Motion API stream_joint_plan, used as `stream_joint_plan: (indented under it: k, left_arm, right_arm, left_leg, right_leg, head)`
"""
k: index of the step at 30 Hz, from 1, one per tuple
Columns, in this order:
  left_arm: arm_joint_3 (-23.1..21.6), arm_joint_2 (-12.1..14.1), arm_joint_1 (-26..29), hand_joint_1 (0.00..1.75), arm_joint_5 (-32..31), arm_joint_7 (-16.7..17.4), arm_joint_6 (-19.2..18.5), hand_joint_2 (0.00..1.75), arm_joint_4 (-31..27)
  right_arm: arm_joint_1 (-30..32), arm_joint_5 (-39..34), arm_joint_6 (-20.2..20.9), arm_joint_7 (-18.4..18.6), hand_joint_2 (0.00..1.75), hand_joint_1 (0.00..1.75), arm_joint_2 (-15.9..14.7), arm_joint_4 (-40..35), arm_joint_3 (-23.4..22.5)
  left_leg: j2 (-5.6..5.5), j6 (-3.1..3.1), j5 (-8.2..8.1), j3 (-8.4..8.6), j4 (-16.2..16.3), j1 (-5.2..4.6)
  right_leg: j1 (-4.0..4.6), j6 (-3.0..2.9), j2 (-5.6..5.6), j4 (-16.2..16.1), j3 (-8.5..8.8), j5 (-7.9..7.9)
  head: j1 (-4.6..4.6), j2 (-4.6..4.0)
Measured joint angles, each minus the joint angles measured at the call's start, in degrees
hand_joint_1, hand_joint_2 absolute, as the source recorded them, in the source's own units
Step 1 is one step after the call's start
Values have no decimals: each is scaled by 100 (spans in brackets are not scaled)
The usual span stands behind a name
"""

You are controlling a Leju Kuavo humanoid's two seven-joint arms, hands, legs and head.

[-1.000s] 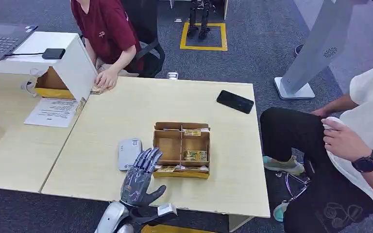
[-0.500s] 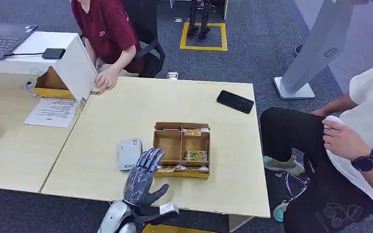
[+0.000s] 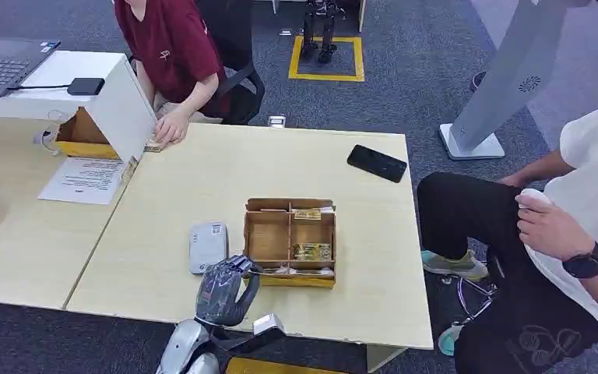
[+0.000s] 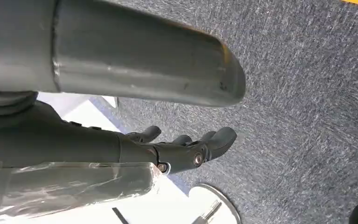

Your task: Pass the card to the sensor for recognition and then transmit it.

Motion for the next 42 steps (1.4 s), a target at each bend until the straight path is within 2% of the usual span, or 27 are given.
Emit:
stream_joint_plan:
  k: [7,9,12,14,25,34,38,42]
  left_arm:
    - [0,4,-25,175,382,-2,0,175,61]
    - [-4,7,-51,175,711,-88,2,175,105]
    - [-139,53,-78,175,1577,-197,0,175,149]
    - [-258,123,-80,175,1769,-173,-15,175,114]
    - [-590,634,-73,175,2664,-157,-417,175,-878]
    - [-592,955,-78,175,2802,-170,-566,175,-1747]
    - [-592,1135,-126,175,2741,-22,-531,175,-2083]
    - [-538,1242,-258,175,2496,214,-498,175,-2124]
  right_arm:
    - [-4,2,0,0,0,0,0,0,0]
    - [-4,0,-2,-4,0,0,0,0,0]
    - [-3,-4,-7,-28,0,0,0,0,0]
    - [-3,-4,-7,-28,0,0,-2,0,-2]
    - [-1,-22,-13,-63,0,0,-2,0,-26]
    - [-1,-59,-15,-79,0,0,0,0,-31]
    - [-1,-46,-15,-96,0,0,0,0,-31]
    - [-7,-15,-9,-87,0,0,0,0,-28]
  left_leg:
    - [0,0,0,0,0,0]
    - [0,0,0,0,0,0]
    - [0,0,0,0,0,0]
    - [0,0,0,0,0,0]
    - [0,0,0,0,0,1]
    - [0,-2,2,0,0,1]
    - [0,-2,2,0,0,1]
    - [-1,-3,3,0,0,1]
  right_leg:
    - [0,0,0,0,0,0]
    - [0,0,0,0,0,0]
    - [0,0,0,0,0,0]
    - [0,0,0,0,0,0]
    - [0,0,0,0,-1,0]
    - [0,-1,0,0,0,1]
    - [0,-1,0,1,0,1]
    - [0,-2,0,2,0,2]
  head:
    - [0,0]
    - [2,0]
    - [0,0]
    - [0,0]
    - [0,0]
    - [2,0]
    - [0,0]
    - [0,0]
